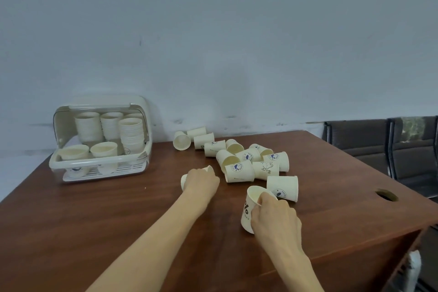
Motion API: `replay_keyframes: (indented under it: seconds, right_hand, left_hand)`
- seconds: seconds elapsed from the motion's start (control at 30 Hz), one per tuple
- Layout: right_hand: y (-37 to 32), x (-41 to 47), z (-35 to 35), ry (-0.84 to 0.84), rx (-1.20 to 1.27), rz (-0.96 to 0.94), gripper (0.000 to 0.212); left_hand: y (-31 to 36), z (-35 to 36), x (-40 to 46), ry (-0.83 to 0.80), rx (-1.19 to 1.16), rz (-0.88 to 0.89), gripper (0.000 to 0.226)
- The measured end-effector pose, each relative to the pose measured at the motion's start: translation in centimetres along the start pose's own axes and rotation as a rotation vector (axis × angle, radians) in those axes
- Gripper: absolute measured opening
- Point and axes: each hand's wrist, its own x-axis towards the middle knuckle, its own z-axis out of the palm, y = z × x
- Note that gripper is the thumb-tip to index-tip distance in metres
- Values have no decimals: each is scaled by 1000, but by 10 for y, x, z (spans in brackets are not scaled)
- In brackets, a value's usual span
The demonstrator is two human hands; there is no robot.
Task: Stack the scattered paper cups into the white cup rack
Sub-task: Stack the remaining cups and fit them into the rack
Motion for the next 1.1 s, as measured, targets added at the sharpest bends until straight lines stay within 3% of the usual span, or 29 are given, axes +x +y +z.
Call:
replay_keyframes:
  seconds: [0.17,0.33,0.43,0.57,0.73,1.1]
  right_hand:
    - [-15,-3,2,-2,-1,-41,19]
    - [-37,-7,4,30,8,-123,18]
    - [-53,-9,8,56,25,-185,18]
    - [-74,-11,22,116,51,-246,16]
    - [-83,-12,35,138,52,-235,18]
    - [-96,-5,37,138,22,-259,17]
  left_hand:
    - [-31,9,-17,139,-12,-5,29]
    - [-59,20,-53,277,-172,-109,26]
    - [-75,40,-79,473,-356,-181,16]
    - [-96,72,-101,663,-456,-285,22]
    - [-106,93,-114,720,-538,-370,8]
    - [-123,98,-111,773,-609,-376,27]
